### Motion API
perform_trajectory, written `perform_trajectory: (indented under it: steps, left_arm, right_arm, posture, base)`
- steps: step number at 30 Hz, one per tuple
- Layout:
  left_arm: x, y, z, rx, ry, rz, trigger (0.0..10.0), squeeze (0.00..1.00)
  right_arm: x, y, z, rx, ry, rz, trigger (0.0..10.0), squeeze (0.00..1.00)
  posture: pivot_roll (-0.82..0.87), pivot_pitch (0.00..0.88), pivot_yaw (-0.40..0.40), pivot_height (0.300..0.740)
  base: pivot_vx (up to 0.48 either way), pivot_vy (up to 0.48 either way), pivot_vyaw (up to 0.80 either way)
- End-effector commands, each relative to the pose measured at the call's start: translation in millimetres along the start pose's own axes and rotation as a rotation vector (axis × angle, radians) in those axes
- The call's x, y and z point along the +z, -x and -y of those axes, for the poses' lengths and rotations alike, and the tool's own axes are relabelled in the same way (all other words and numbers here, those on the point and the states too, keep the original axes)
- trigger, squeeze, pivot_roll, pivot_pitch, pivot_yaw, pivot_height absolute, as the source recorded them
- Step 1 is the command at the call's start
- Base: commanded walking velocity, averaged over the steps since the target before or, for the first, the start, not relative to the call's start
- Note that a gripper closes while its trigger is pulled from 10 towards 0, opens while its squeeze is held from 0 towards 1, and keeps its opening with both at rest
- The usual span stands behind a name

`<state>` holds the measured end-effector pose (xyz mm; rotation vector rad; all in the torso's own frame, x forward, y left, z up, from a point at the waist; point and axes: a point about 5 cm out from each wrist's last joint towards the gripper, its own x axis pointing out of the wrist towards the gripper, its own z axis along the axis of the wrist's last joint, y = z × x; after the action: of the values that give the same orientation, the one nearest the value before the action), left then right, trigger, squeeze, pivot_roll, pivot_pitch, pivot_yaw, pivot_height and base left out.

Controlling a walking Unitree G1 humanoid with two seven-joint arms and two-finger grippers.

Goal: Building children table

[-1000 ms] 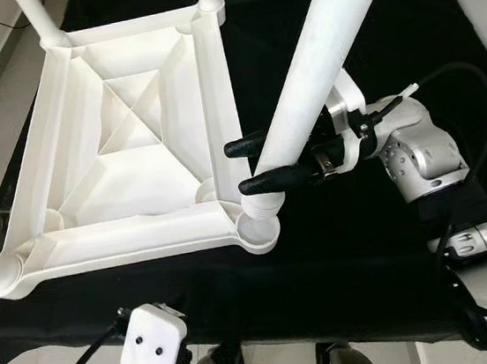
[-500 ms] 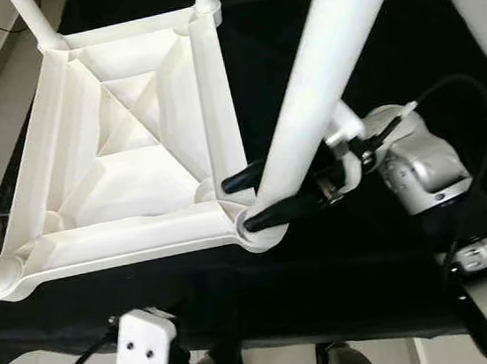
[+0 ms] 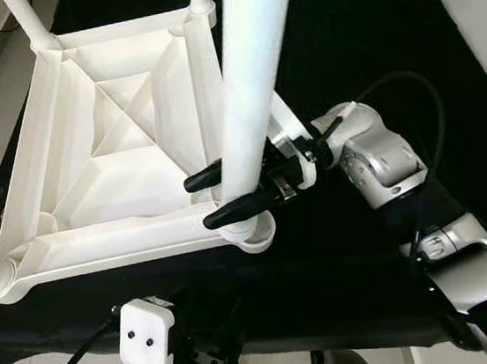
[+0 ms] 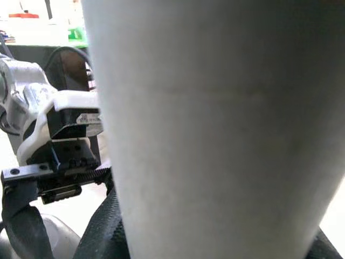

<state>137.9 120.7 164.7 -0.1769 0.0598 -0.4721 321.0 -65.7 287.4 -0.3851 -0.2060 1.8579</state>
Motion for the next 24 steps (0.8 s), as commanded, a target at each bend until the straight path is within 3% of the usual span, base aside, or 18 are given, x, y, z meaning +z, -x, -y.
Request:
perform_trajectory:
  steps: [1,10,24]
  left_arm:
    - [-3,1.5,0.5,-0.003,0.020,-0.010,10.0,0.00]
    - [-3,0.1,1.0,-0.006,0.022,-0.001,10.0,0.00]
    - [-2,0.7,0.7,-0.007,0.019,0.005,10.0,0.00]
  right_arm:
    - [-4,-1.0,-1.6,0.020,-0.027,-0.004,10.0,0.00]
    - [-5,9.1,-4.3,0.083,-0.064,-0.026,10.0,0.00]
    - [-12,7.9,-7.0,0.103,-0.100,-0.030,10.0,0.00]
  posture:
    - [0.10,0.328,-0.016,0.740]
    - [0.10,0.335,-0.020,0.740]
    - [0.11,0.341,-0.019,0.740]
  base:
    - [0.000,0.000,0.00]
    - [0.000,0.000,0.00]
    - [0.000,0.000,0.00]
